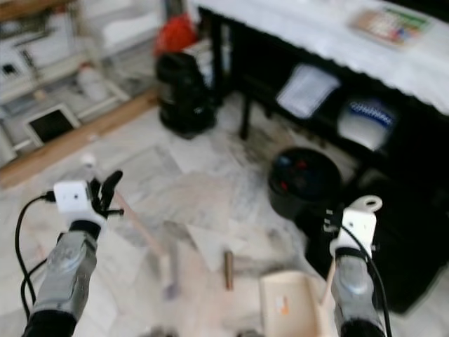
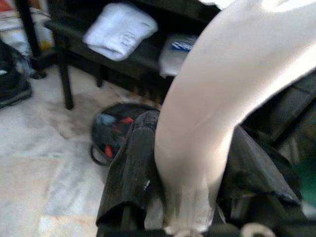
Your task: Sweep floor
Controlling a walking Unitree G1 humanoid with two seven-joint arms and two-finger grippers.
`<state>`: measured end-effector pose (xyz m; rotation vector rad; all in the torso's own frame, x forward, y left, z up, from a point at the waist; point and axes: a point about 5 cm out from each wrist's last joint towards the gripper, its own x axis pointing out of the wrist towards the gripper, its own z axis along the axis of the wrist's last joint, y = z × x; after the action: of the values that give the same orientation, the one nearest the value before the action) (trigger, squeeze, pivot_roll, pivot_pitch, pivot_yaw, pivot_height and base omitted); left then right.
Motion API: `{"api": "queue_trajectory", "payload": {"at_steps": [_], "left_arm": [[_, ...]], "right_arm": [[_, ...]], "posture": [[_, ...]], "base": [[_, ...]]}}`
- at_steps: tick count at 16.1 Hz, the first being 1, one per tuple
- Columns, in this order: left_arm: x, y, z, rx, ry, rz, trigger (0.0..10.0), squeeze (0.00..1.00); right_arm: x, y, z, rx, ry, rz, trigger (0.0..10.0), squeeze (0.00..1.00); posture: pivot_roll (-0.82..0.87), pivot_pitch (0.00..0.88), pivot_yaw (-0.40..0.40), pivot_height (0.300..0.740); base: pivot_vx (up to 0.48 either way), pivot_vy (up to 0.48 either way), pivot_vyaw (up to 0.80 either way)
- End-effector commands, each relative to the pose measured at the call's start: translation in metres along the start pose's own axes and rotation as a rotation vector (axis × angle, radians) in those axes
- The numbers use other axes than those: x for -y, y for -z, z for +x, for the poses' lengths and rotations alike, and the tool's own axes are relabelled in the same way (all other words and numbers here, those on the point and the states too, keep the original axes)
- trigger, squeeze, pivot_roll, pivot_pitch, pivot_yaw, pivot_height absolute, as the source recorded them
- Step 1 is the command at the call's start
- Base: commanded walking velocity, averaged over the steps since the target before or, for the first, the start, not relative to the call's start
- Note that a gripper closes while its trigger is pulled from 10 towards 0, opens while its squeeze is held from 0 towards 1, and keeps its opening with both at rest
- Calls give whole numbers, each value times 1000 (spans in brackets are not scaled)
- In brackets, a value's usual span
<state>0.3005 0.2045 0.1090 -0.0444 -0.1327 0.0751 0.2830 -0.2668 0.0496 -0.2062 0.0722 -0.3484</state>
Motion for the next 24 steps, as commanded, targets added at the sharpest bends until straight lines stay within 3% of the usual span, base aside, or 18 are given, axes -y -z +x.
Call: {"api": "queue_trajectory", "payload": {"at_steps": [1, 11, 16, 24], "left_arm": [[-6, -3, -1, 11, -19, 11, 10000, 0], [-3, -2, -2, 3, 7, 7, 10000, 0], [-3, -4, -1, 7, 20, 10, 10000, 0], [-1, -7, 3, 20, 35, 11, 10000, 0]], "right_arm": [[-4, 11, -7, -50, -17, -8, 10000, 0], [2, 5, -2, -26, 0, -11, 10000, 0], [8, -20, 13, 83, 14, -3, 10000, 0], [9, -36, 21, 144, 37, 43, 10000, 0]], "posture": [[-140, 176, 33, 740], [-139, 184, 38, 740], [-137, 190, 48, 740], [-133, 184, 53, 740]], "base": [[315, 0, 0], [64, 0, 0], [0, 0, 0], [0, 0, 0]]}}
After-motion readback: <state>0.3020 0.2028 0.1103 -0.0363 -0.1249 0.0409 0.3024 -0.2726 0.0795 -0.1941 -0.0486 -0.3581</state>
